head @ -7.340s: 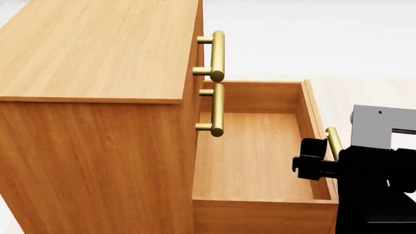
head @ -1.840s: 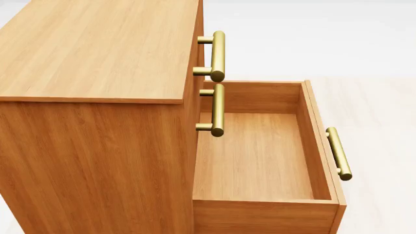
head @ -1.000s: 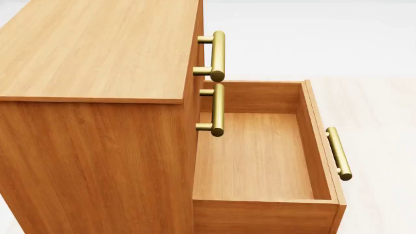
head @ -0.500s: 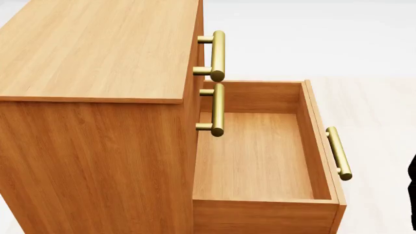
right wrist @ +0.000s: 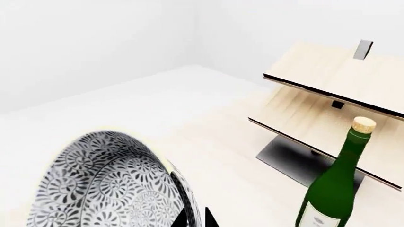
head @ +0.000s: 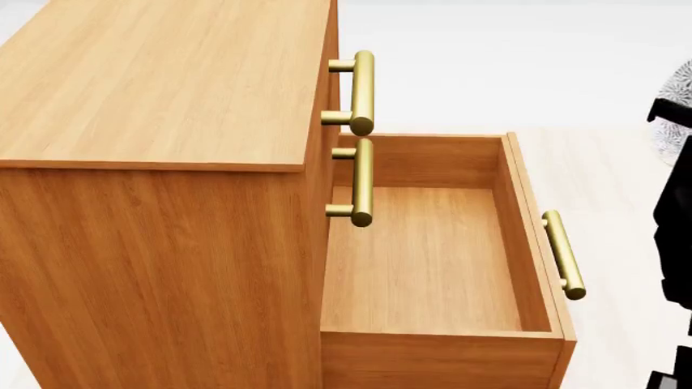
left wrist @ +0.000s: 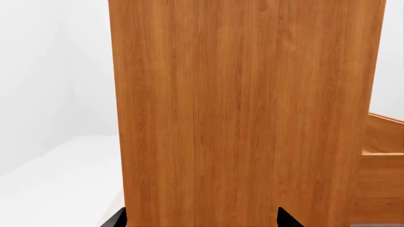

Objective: Put the bowl in the bottom drawer of the cabinet and close it.

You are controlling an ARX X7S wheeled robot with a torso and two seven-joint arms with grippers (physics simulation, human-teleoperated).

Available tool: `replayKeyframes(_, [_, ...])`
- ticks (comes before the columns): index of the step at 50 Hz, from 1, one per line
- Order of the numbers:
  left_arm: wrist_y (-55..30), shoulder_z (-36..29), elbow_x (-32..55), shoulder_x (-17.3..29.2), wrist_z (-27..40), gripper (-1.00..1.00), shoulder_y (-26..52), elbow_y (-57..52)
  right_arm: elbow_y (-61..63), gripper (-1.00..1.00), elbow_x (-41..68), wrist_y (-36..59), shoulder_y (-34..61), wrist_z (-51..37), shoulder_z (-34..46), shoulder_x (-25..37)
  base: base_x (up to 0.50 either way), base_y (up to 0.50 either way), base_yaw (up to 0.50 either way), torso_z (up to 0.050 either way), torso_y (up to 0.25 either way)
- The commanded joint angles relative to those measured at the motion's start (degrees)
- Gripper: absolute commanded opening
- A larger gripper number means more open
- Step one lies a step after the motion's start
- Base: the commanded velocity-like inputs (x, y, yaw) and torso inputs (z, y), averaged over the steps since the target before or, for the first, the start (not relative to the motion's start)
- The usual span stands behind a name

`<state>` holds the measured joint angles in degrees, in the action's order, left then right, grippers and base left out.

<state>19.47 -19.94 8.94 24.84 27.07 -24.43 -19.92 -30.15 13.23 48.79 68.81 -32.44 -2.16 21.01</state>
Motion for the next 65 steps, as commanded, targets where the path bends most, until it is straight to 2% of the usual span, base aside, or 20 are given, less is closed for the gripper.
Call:
replayKeyframes(1, [0.46,-0.1,-0.31,0.23,0.29,1.0,-0.58,-0.14,-3.72,-1.0,-0.09,0.28,3.47,1.77,1.13,-0.74,0.0,0.0,0.0,0.0,0.01])
replayKeyframes(15, [0.14,0.02,0.03,0.84,0.58,1.0,-0.96,-1.08,-8.47,-1.0,0.6,0.54,6.96,4.24,2.45,-2.13,0.0,0.0,0.0,0.0,0.0])
replayKeyframes(27, [-0.29,-0.29,0.41,0.46,0.41,1.0,0.64,0.11,-27.9,-1.0,-1.74,-9.26,15.59,8.15,5.54,-4.15,0.0,0.0,0.0,0.0,0.001])
replayKeyframes(34, [-0.42,-0.4,0.45,0.46,0.45,1.0,0.97,0.29,-44.33,-1.0,-3.42,-16.58,22.84,10.98,7.06,-5.58,0.0,0.0,0.0,0.0,0.0])
replayKeyframes(65, [-0.06,-0.64,0.48,0.97,0.9,1.0,0.69,-0.03,-44.82,-1.0,-11.14,-10.38,24.77,13.85,-1.75,-9.52,0.0,0.0,0.0,0.0,0.0])
